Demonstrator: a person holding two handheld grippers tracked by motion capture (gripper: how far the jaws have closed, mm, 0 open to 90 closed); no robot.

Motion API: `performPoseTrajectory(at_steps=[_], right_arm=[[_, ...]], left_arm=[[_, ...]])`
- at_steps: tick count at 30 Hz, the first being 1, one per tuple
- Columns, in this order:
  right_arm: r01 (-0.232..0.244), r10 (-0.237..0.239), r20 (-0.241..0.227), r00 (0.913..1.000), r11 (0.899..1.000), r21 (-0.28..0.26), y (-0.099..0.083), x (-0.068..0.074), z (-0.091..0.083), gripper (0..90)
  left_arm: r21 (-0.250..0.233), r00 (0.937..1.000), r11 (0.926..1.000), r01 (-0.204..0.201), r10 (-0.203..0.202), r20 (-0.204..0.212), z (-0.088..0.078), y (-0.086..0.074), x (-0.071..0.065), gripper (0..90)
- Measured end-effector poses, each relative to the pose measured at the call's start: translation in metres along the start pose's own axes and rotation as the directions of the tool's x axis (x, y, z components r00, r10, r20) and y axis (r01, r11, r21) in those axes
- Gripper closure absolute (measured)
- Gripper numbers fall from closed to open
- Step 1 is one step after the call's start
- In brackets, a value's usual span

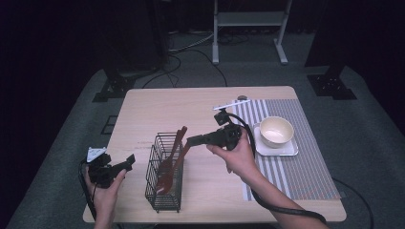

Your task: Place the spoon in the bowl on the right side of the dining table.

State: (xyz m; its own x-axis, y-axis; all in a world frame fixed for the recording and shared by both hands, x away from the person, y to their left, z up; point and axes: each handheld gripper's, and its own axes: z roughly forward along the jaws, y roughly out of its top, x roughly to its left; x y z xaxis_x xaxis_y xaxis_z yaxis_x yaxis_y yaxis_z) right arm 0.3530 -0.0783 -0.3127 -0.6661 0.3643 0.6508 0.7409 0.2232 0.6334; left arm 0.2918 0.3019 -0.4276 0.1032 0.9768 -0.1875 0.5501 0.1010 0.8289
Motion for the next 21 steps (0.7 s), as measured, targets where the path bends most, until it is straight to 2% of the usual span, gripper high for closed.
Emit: performPoseTrajectory(at_steps=[12,13,15,21], right_arm=[[-0.030,0.029,-0.025,0.9993,0.999,-0.035,0.004,-0.001,-0.016,83.4],[-0.046,0.045,-0.034,0.9984,0.998,-0.040,0.005,-0.002,-0.020,83.4],[-0.047,0.046,-0.034,0.9984,0.998,-0.042,0.005,-0.003,-0.022,83.4],[-0.089,0.086,-0.050,0.9951,0.994,-0.064,0.007,-0.009,-0.040,83.4]], left_arm=[[0.000,1.0000,1.0000,-0.001,0.001,-0.001,0.000,0.000,0.000,3.9],[0.001,1.0000,1.0000,-0.002,0.002,0.000,0.000,0.000,0.000,3.9],[0.001,1.0000,1.0000,-0.002,0.002,-0.001,0.000,0.000,0.000,3.9],[0.003,1.0000,1.0000,-0.003,0.003,-0.001,0.000,0.000,0.000,3.9]])
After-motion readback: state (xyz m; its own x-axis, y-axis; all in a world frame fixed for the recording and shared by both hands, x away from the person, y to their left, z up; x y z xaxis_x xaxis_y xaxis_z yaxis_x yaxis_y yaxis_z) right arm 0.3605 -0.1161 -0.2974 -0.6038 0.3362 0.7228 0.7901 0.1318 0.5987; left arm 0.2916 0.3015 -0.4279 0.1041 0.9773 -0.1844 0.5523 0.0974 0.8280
